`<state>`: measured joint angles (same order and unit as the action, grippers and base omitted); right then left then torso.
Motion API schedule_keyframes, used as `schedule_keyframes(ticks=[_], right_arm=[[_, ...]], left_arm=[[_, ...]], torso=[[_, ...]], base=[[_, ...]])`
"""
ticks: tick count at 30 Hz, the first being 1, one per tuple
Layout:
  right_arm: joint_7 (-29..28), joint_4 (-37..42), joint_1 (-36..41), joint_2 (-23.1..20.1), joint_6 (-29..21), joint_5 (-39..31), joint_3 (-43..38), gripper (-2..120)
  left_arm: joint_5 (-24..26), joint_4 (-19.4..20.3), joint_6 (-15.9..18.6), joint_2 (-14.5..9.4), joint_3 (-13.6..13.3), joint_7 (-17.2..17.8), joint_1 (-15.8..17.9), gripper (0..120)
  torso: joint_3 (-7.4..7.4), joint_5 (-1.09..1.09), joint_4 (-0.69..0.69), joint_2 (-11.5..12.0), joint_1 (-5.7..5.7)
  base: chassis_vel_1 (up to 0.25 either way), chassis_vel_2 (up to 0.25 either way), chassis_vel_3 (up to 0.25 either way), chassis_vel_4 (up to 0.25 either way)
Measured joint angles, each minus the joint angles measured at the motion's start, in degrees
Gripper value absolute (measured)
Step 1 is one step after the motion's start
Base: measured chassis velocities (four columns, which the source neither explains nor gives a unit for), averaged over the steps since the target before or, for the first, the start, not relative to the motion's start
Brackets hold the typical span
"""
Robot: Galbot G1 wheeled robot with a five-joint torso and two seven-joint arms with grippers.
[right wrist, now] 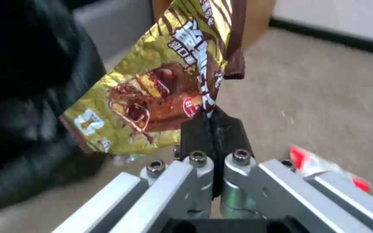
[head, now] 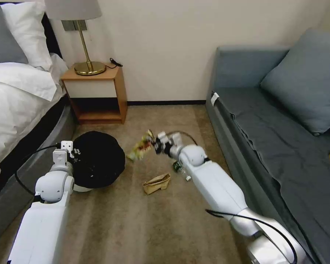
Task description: Pick up the trash bin, then pick up the garbage on the floor and place it into the trash bin.
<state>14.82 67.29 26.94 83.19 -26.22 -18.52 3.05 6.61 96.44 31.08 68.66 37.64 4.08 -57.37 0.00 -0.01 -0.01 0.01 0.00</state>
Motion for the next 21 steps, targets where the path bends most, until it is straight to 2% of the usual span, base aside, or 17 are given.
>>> schedule_keyframes(ticks=[3,12,19,21], right_arm=[[-0.2,4.3,-2.0,1.1,-1.7,-4.7,-0.6,0],[-1.3,9.3,-1.3,1.8,-3.2,-8.7,3.7,0],[-1.5,7.2,-2.1,2.6,-1.7,-8.8,8.3,0],[-1.5,4.1,-2.7,3.9,0.0,-7.7,10.1,0]], left_arm=[[0.0,0.1,0.1,-0.2,-0.4,-0.1,0.4,5],[0.1,0.1,0.1,0.1,-0.8,-0.1,0.5,5],[0.2,0.4,-0.1,0.5,-1.2,-0.3,0.5,5],[0.2,0.6,-0.1,0.6,-1.3,-0.3,0.5,5]], torso=[[0.0,0.02,0.0,0.0,0.0],[0.0,0.02,0.0,0.0,0.0],[0.0,0.02,0.0,0.0,0.0],[0.0,0.02,0.0,0.0,0.0]], base=[[0.0,0.0,0.0,0.0],[0.0,0.0,0.0,0.0],[0.0,0.0,0.0,0.0],[0.0,0.0,0.0,0.0]])
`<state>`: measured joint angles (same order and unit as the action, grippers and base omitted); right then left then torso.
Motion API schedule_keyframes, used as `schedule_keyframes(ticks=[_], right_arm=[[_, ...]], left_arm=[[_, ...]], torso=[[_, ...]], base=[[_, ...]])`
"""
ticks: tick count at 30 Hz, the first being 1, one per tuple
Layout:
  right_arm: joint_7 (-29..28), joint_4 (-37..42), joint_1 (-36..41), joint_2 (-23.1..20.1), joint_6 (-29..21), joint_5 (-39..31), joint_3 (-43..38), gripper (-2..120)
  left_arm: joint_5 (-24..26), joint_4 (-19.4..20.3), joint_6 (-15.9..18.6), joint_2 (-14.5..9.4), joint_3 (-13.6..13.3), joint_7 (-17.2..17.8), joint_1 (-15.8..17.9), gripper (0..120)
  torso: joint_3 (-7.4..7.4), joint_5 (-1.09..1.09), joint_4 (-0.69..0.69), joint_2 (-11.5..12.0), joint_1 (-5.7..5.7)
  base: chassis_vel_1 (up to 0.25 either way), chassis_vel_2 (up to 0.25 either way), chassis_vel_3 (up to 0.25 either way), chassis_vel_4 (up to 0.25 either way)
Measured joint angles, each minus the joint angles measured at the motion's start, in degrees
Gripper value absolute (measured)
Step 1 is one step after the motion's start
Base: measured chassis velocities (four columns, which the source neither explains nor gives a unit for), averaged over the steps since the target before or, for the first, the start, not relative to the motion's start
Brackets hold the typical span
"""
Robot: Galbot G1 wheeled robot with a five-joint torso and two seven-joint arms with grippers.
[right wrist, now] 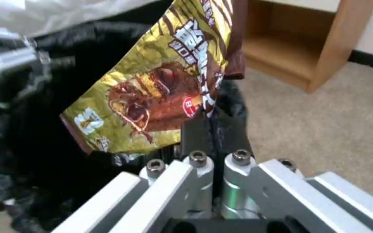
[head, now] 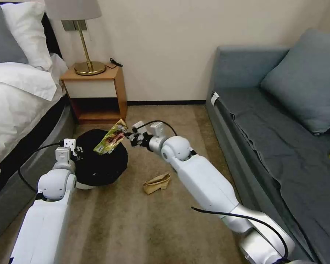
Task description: Pick up the trash bin, then pick up the garbage on the floor and place it into the trash bin.
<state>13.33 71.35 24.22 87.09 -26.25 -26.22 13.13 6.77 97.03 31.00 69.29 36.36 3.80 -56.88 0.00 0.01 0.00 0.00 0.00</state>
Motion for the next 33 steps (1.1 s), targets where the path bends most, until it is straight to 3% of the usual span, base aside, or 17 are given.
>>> schedule_keyframes(ticks=[6,10,12,16,26,29,33], right_arm=[[-0.2,-4.1,-0.5,1.8,2.0,2.3,1.3,2],[-0.5,-4.9,-0.6,2.5,2.8,2.7,2.3,20],[-0.5,-4.9,-0.6,2.5,2.8,2.7,2.4,21],[-0.7,-3.6,-0.2,2.7,2.9,2.6,3.0,43],[-1.8,-6.8,-0.1,2.0,3.0,5.1,1.4,74],[-0.7,-11.3,0.1,1.2,3.5,10.2,0.4,89],[1.8,-16.4,1.0,0.8,5.4,16.2,-0.3,99]], left_arm=[[0.0,0.4,0.0,0.0,0.0,0.0,0.0,5],[0.1,0.5,0.0,0.2,-0.1,0.0,0.0,5],[0.1,0.4,0.0,0.2,-0.1,0.0,0.0,5],[0.1,-0.1,-0.4,0.5,-0.2,0.1,0.0,5],[0.2,-1.1,-1.2,-0.1,1.5,0.6,0.3,5],[0.9,-1.7,-1.2,-0.7,2.8,0.8,0.7,5],[1.9,-2.1,-1.2,-1.1,4.0,0.9,1.3,5]], torso=[[0.0,0.0,0.0,0.0,0.0],[0.0,0.0,0.0,0.0,0.0],[0.0,0.0,0.0,0.0,0.0],[0.0,0.0,0.0,0.0,0.0],[0.0,-0.01,0.0,0.0,0.0],[0.0,-0.01,0.0,0.0,0.0],[0.0,-0.01,0.0,0.0,0.0]], base=[[0.0,0.0,0.0,0.0],[0.0,0.0,0.0,0.0],[0.0,0.0,0.0,0.0],[0.0,0.0,0.0,0.0],[0.0,0.0,0.0,0.0],[0.0,0.0,0.0,0.0],[0.0,0.0,0.0,0.0]])
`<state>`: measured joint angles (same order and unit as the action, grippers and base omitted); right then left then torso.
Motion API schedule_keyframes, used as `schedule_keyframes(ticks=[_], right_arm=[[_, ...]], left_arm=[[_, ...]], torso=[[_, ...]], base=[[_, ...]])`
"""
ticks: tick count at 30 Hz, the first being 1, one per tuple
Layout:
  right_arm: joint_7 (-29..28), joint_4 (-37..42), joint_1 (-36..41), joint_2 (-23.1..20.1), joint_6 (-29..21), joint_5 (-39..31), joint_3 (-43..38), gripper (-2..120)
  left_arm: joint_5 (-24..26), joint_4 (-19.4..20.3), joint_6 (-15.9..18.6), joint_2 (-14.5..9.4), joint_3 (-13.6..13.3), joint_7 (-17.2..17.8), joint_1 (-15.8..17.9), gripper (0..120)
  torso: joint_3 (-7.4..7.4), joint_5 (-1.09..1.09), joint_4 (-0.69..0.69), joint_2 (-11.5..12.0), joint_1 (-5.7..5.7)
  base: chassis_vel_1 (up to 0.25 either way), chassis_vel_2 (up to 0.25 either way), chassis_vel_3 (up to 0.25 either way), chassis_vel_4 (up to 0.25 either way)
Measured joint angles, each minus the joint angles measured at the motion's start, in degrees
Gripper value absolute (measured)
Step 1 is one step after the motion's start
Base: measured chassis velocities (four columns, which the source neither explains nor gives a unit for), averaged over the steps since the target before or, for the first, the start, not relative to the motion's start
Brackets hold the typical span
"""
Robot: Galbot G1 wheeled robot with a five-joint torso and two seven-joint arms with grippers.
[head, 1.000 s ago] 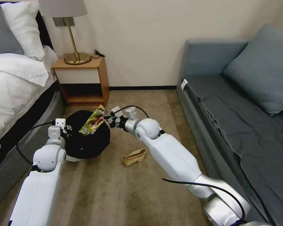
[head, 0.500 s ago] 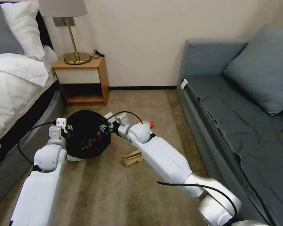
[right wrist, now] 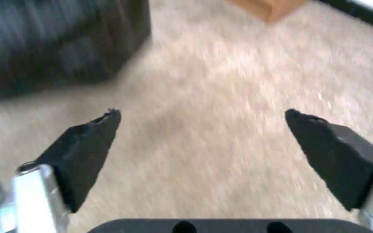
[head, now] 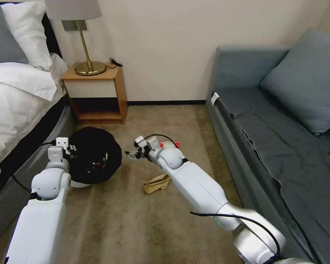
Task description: Pick up the trash bin, then pick up the garbage on the floor and place it into the trash bin.
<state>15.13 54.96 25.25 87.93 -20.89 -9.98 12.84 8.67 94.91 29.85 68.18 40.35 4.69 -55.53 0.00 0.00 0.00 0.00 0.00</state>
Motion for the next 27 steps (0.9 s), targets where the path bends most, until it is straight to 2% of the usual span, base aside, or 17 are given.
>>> schedule_keyframes(ticks=[5,11,15,22,27], right_arm=[[2.2,-4.8,1.9,-0.2,3.1,5.7,-0.1,100],[2.3,-6.7,4.1,-0.2,4.4,8.4,-0.4,100],[2.6,-10.0,5.2,0.3,7.5,12.8,-1.0,100],[3.7,-12.2,5.8,0.7,9.1,15.8,-1.5,100],[4.5,-14.0,6.4,1.3,10.0,17.5,-1.8,95]], left_arm=[[0.5,-0.3,0.1,-0.3,0.4,0.1,0.3,5],[0.6,-0.5,0.1,-0.1,0.6,0.1,0.2,5],[0.6,-0.9,0.0,-0.2,0.6,0.1,0.3,5],[0.5,-1.2,0.0,-0.2,0.1,0.2,0.7,5],[0.5,-1.1,0.0,0.1,0.0,0.2,0.4,5]], torso=[[0.0,0.0,0.0,0.0,0.0],[0.0,0.0,0.0,0.0,0.0],[0.0,0.0,0.0,0.0,0.0],[0.0,0.0,0.0,0.0,0.0],[0.0,0.0,0.0,0.0,0.0]], base=[[0.0,0.0,0.0,0.0],[0.0,0.0,0.0,0.0],[0.0,0.0,0.0,0.0],[0.0,0.0,0.0,0.0],[0.0,0.0,0.0,0.0]])
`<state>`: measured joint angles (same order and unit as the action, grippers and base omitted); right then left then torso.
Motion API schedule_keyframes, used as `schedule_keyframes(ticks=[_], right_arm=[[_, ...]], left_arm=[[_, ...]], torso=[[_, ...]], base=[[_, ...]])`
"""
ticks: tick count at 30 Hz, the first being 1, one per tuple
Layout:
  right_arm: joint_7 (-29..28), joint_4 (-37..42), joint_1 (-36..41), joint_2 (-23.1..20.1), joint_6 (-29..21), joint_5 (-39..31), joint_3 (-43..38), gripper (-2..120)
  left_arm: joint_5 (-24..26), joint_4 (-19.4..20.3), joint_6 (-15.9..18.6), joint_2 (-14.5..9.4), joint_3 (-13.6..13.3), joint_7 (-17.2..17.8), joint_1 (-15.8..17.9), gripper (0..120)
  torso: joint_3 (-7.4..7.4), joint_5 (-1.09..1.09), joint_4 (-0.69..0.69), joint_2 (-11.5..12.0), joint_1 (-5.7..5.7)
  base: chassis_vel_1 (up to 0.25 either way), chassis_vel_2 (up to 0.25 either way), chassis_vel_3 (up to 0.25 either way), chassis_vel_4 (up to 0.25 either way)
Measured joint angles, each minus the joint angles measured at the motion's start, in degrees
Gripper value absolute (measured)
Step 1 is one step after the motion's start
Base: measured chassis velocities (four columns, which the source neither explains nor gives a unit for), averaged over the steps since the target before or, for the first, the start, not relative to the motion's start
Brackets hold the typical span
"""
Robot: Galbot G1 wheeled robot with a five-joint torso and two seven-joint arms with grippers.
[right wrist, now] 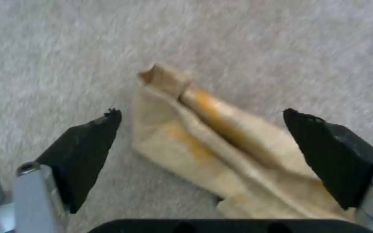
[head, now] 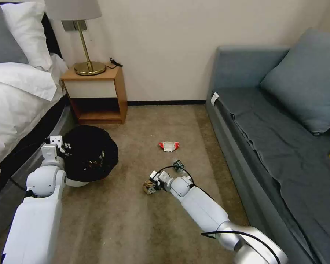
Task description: Pick up the trash bin, then pick up the garbage on the floor and place it into the trash bin.
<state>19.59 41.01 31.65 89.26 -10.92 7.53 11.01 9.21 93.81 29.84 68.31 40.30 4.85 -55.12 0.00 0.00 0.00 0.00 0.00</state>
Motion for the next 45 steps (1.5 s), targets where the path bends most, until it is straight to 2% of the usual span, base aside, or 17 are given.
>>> schedule_keyframes(ticks=[3,27,32,36,45], right_arm=[[0.5,-0.9,0.4,0.4,0.4,1.1,-0.1,88],[3.6,-6.9,-1.0,2.9,3.0,4.1,-0.4,90],[3.8,-7.2,-0.7,2.9,3.7,4.7,-0.5,90],[3.1,-5.0,-0.7,2.9,3.5,2.4,-1.7,99],[3.2,-5.3,-1.2,2.7,3.2,2.3,-1.5,100]], left_arm=[[0.0,0.1,0.0,0.0,0.0,0.0,-0.1,5],[0.4,0.2,-0.4,0.1,0.3,0.1,-0.5,5],[0.7,-0.2,-0.4,-0.4,1.3,0.1,-0.3,5],[1.6,-1.2,-0.6,-1.4,2.3,0.1,0.2,5],[3.2,-2.0,-1.4,-2.6,3.2,0.1,0.3,5]], torso=[[0.0,0.0,0.0,0.0,0.0],[0.0,0.0,0.0,0.0,0.0],[0.0,0.0,0.0,0.0,0.0],[0.0,0.0,0.0,0.0,0.0],[0.0,0.0,0.0,0.0,0.0]], base=[[0.0,0.0,0.0,0.0],[0.0,0.0,0.0,0.0],[0.0,0.0,0.0,0.0],[0.0,0.0,0.0,0.0],[0.0,0.0,0.0,0.0]])
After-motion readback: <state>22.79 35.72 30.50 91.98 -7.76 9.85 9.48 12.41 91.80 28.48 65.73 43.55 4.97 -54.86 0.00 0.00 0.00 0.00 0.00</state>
